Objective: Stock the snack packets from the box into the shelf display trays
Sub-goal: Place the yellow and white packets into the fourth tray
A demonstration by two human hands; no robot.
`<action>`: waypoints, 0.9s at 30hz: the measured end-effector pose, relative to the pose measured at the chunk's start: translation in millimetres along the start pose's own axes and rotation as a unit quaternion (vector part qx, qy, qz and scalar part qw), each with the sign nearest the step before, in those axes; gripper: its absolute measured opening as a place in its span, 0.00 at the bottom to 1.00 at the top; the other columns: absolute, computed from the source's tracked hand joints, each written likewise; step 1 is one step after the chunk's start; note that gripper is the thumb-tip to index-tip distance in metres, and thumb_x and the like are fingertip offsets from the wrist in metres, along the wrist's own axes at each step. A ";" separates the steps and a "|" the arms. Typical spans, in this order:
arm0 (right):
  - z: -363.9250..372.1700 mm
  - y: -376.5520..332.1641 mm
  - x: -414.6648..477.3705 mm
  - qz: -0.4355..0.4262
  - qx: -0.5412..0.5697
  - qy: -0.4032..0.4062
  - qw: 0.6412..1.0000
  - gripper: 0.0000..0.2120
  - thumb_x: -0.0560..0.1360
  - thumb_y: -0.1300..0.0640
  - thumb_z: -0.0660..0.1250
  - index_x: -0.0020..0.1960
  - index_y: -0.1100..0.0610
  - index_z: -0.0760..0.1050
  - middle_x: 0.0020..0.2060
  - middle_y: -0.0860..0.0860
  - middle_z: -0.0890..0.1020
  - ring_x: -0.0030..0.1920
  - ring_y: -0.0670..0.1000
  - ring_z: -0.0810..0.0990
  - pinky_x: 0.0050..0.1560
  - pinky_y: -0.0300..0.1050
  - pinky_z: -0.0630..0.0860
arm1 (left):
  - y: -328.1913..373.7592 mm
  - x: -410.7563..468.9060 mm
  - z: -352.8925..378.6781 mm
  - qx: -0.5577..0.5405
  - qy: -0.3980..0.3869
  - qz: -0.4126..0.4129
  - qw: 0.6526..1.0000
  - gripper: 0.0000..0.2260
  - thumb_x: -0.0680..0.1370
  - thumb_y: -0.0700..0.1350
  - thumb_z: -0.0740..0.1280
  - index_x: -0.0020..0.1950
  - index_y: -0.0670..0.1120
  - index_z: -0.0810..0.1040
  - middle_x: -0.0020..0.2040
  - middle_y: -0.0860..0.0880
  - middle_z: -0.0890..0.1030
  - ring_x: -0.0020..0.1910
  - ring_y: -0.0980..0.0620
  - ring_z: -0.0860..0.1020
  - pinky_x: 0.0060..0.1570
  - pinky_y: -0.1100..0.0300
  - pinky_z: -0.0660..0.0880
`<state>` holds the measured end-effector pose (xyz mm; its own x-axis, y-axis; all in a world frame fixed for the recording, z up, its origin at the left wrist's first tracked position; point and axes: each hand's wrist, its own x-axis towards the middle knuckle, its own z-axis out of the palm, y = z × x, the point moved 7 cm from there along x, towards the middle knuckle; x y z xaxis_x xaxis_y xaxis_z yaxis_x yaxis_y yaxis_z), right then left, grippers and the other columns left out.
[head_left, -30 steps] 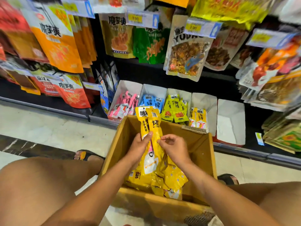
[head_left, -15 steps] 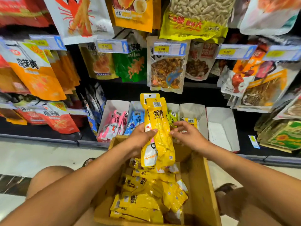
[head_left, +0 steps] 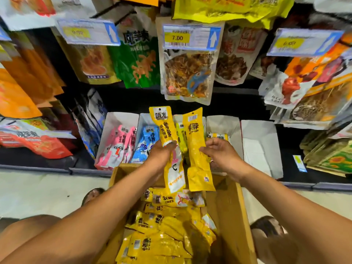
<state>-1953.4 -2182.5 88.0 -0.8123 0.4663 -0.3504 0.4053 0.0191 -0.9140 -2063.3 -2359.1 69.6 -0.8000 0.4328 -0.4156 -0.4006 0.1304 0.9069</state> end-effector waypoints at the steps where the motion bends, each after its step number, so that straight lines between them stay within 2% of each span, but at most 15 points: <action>1: -1.9 -1.9 4.3 -0.015 -0.008 0.022 1.000 0.05 0.77 0.54 0.72 0.47 0.51 0.75 0.50 0.56 0.84 0.46 0.54 0.81 0.43 0.51 0.77 | 1.4 0.5 3.1 -0.006 -0.001 -0.002 1.000 0.24 0.78 0.56 0.70 0.70 0.47 0.74 0.66 0.50 0.80 0.64 0.48 0.79 0.71 0.45 0.72; 3: -1.0 -9.5 9.3 -0.054 -0.036 0.050 0.997 0.06 0.76 0.54 0.72 0.45 0.48 0.75 0.47 0.54 0.83 0.45 0.54 0.81 0.44 0.52 0.77 | -3.2 5.5 6.6 -0.036 -0.001 -0.019 0.999 0.39 0.68 0.66 0.71 0.73 0.47 0.73 0.68 0.47 0.80 0.66 0.45 0.79 0.71 0.42 0.71; 4: 1.9 -13.8 9.3 -0.073 -0.053 0.060 0.994 0.07 0.75 0.53 0.73 0.44 0.47 0.75 0.45 0.51 0.82 0.44 0.52 0.81 0.46 0.50 0.77 | -5.2 5.8 10.9 -0.061 -0.011 -0.034 0.998 0.39 0.66 0.67 0.71 0.72 0.47 0.74 0.67 0.45 0.81 0.63 0.43 0.81 0.69 0.41 0.74; 5: 5.3 -16.8 8.5 -0.087 -0.073 0.071 0.991 0.07 0.75 0.53 0.73 0.43 0.47 0.75 0.43 0.49 0.82 0.44 0.51 0.81 0.46 0.47 0.77 | -3.3 1.7 16.1 -0.078 -0.023 -0.045 0.996 0.35 0.70 0.65 0.71 0.70 0.46 0.76 0.63 0.43 0.83 0.59 0.43 0.83 0.64 0.42 0.77; 7: 14.9 -27.4 1.1 -0.124 -0.117 0.092 0.981 0.07 0.75 0.53 0.74 0.42 0.46 0.75 0.40 0.46 0.83 0.40 0.47 0.81 0.44 0.42 0.76 | 2.7 -8.9 24.9 -0.101 -0.051 -0.056 0.992 0.17 0.81 0.56 0.67 0.62 0.45 0.80 0.52 0.45 0.87 0.46 0.48 0.86 0.48 0.53 0.83; 8: 19.8 -32.1 -3.6 -0.140 -0.133 0.097 0.976 0.07 0.74 0.52 0.74 0.42 0.46 0.76 0.39 0.45 0.83 0.39 0.44 0.81 0.42 0.41 0.76 | 1.9 -9.3 28.3 -0.108 -0.070 -0.057 0.990 0.12 0.84 0.52 0.64 0.58 0.45 0.81 0.47 0.46 0.87 0.41 0.50 0.86 0.41 0.57 0.82; 9: 24.5 -35.2 -7.4 -0.150 -0.138 0.096 0.974 0.06 0.74 0.50 0.74 0.43 0.45 0.77 0.38 0.45 0.84 0.37 0.43 0.81 0.41 0.41 0.77 | 1.9 -10.0 30.7 -0.111 -0.084 -0.052 0.989 0.12 0.85 0.51 0.62 0.57 0.46 0.81 0.45 0.47 0.87 0.39 0.51 0.85 0.38 0.59 0.81; 13: 39.1 -38.5 -16.9 -0.180 -0.152 0.061 0.970 0.05 0.74 0.49 0.73 0.50 0.46 0.81 0.43 0.42 0.84 0.42 0.39 0.81 0.42 0.36 0.76 | 3.9 -14.4 27.5 -0.104 -0.083 -0.035 0.991 0.15 0.83 0.47 0.67 0.66 0.42 0.77 0.54 0.43 0.87 0.47 0.47 0.86 0.41 0.55 0.82; 16: 43.0 -37.2 -19.5 -0.182 -0.149 0.036 0.971 0.06 0.77 0.52 0.72 0.53 0.47 0.83 0.47 0.39 0.84 0.47 0.36 0.81 0.45 0.31 0.74 | -0.4 -11.8 20.6 -0.088 -0.063 -0.046 0.993 0.13 0.83 0.40 0.65 0.67 0.40 0.76 0.54 0.40 0.86 0.51 0.41 0.86 0.55 0.43 0.81; 18: 42.7 -33.1 -17.2 -0.169 -0.124 0.007 0.978 0.07 0.77 0.55 0.71 0.54 0.47 0.83 0.48 0.38 0.84 0.49 0.37 0.82 0.49 0.34 0.77 | -3.8 -8.0 16.7 -0.083 -0.057 -0.056 0.993 0.15 0.81 0.36 0.62 0.68 0.38 0.76 0.55 0.36 0.85 0.53 0.35 0.84 0.59 0.37 0.80; 21: 38.5 -28.0 -10.6 -0.148 -0.074 -0.010 0.986 0.13 0.76 0.58 0.72 0.55 0.42 0.79 0.53 0.42 0.83 0.49 0.45 0.84 0.51 0.51 0.83 | -1.9 -7.0 10.8 -0.046 -0.029 -0.038 0.998 0.14 0.80 0.31 0.60 0.59 0.42 0.81 0.51 0.40 0.87 0.46 0.41 0.86 0.50 0.46 0.83; 22: 35.4 -26.4 -8.7 -0.137 -0.065 0.001 0.988 0.15 0.75 0.58 0.73 0.57 0.42 0.78 0.55 0.42 0.81 0.49 0.46 0.84 0.51 0.54 0.83 | -0.6 -8.0 11.2 -0.039 -0.025 -0.035 0.998 0.14 0.81 0.31 0.60 0.56 0.45 0.82 0.52 0.41 0.87 0.46 0.43 0.86 0.51 0.46 0.82; 25: 24.3 -15.3 2.0 -0.084 -0.099 0.054 0.990 0.20 0.73 0.52 0.76 0.64 0.47 0.77 0.58 0.44 0.80 0.52 0.47 0.82 0.55 0.51 0.80 | 1.2 -9.8 16.5 -0.026 -0.035 -0.029 0.999 0.12 0.83 0.33 0.61 0.57 0.45 0.81 0.53 0.41 0.87 0.50 0.40 0.85 0.56 0.43 0.81; 27: 22.3 -5.8 8.5 -0.045 -0.092 0.046 0.994 0.16 0.75 0.49 0.74 0.60 0.52 0.80 0.56 0.48 0.83 0.52 0.46 0.81 0.52 0.45 0.78 | -0.5 -6.9 17.9 -0.009 -0.038 -0.022 0.999 0.10 0.84 0.37 0.62 0.59 0.45 0.82 0.54 0.42 0.87 0.53 0.40 0.85 0.58 0.42 0.80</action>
<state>-1972.0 -2198.4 85.7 -0.8103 0.5337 -0.2419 0.4101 0.2217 -0.8847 -2049.5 -2346.2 73.2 -0.7452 0.4939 -0.4480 -0.4430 0.1355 0.8862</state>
